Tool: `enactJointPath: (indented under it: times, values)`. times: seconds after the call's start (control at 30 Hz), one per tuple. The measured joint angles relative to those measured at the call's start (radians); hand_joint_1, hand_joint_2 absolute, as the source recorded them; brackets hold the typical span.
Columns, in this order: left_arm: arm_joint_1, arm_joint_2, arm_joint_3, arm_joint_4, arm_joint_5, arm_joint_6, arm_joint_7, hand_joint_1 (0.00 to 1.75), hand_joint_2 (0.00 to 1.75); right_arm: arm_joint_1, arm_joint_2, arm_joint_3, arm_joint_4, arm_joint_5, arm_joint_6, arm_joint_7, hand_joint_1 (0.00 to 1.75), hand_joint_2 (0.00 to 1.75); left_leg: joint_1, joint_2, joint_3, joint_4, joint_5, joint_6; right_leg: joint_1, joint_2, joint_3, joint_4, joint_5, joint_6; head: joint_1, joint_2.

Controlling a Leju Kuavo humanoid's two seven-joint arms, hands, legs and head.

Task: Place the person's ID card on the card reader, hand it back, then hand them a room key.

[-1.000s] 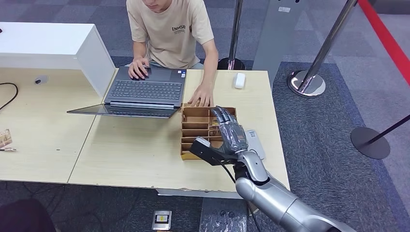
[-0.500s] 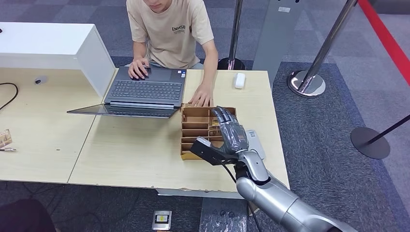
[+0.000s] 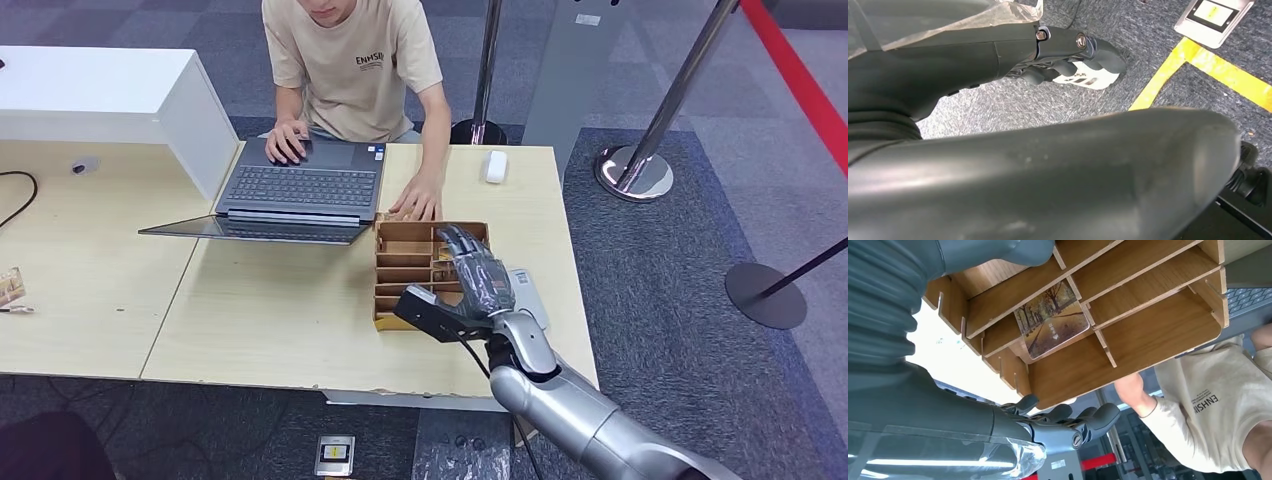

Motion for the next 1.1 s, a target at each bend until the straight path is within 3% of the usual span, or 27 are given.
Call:
enactJointPath:
  times: [0.67,1.1]
  values:
    - [-0.010,-0.001,0.000,0.000,-0.006,-0.012,0.002,0.00,0.00,-0.062,-0.001,0.028,0.030,0.053,0.060,0.001,0.23,1.75,0.000,0.000,0.000,0.000,0.000,0.000,0.000,0.000,0.000,0.000,0.000,0.000,0.000,0.000]
    - [-0.010,-0.002,0.000,0.000,-0.015,-0.017,0.001,0.00,0.00,-0.094,-0.012,0.049,0.061,0.068,0.111,0.010,0.34,1.75,0.000,0.000,0.000,0.000,0.000,0.000,0.000,0.000,0.000,0.000,0.000,0.000,0.000,0.000]
